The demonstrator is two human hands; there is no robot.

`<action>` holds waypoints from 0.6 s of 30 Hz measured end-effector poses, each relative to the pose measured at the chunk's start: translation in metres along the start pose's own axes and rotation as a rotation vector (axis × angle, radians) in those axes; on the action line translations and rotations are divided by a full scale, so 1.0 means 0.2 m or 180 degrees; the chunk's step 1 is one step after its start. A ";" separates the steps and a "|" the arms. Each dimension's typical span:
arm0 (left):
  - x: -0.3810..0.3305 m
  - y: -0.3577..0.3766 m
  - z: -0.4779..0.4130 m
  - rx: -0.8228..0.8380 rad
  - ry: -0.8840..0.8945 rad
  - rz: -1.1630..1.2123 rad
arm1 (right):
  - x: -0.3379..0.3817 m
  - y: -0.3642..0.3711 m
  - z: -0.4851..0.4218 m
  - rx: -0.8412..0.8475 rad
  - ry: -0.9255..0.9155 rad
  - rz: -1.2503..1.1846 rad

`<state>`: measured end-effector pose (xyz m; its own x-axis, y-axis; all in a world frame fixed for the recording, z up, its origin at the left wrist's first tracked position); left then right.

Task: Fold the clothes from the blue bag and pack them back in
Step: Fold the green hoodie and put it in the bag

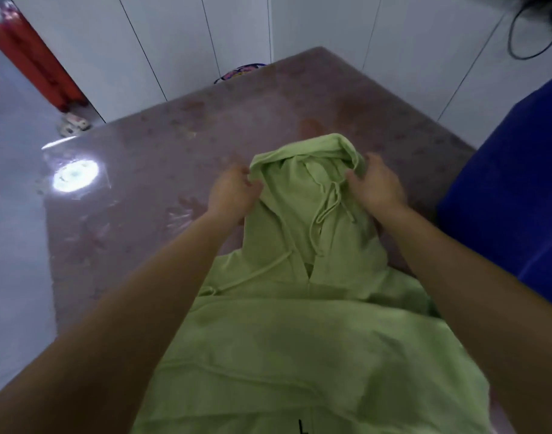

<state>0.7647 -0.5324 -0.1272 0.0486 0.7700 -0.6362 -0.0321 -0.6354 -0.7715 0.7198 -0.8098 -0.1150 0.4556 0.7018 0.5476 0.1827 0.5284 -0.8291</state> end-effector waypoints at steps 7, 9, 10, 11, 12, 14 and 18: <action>-0.08 0.07 -0.13 -0.0303 0.0424 -0.0766 | 0.03 0.05 -0.16 -0.0156 0.0092 0.0101; -0.08 0.05 -0.14 -0.0286 0.0562 -0.0862 | 0.02 -0.01 -0.16 -0.0236 -0.0150 -0.0311; -0.08 0.03 -0.15 -0.0313 0.0656 -0.0768 | 0.01 -0.06 -0.15 -0.0320 -0.0246 -0.0579; -0.08 -0.02 -0.15 -0.0401 0.0729 -0.0584 | -0.01 -0.11 -0.13 -0.0405 -0.0300 -0.0840; -0.08 -0.08 -0.15 -0.0568 0.0803 -0.0342 | -0.05 -0.17 -0.11 -0.0473 -0.0323 -0.1071; -0.09 -0.22 -0.13 -0.0933 0.1112 0.0052 | -0.10 -0.25 -0.06 -0.0543 -0.0475 -0.1242; -0.04 -0.20 0.00 -0.0429 0.1837 -0.0192 | -0.26 -0.18 0.01 -0.0128 -0.0609 -0.0382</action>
<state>0.7660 -0.5134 -0.0913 0.5825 0.6729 -0.4559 0.1128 -0.6224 -0.7745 0.6876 -0.8637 -0.1133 0.2556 0.7149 0.6508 0.2620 0.5968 -0.7584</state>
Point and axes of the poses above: each hand's wrist, its own z-axis away from the middle knuckle, its own y-axis out of the palm, x = y × z, the point moved 9 cm from there along -z, towards the middle knuckle, and after that the axes turned 7 degrees about y, right-handed, at the moved point
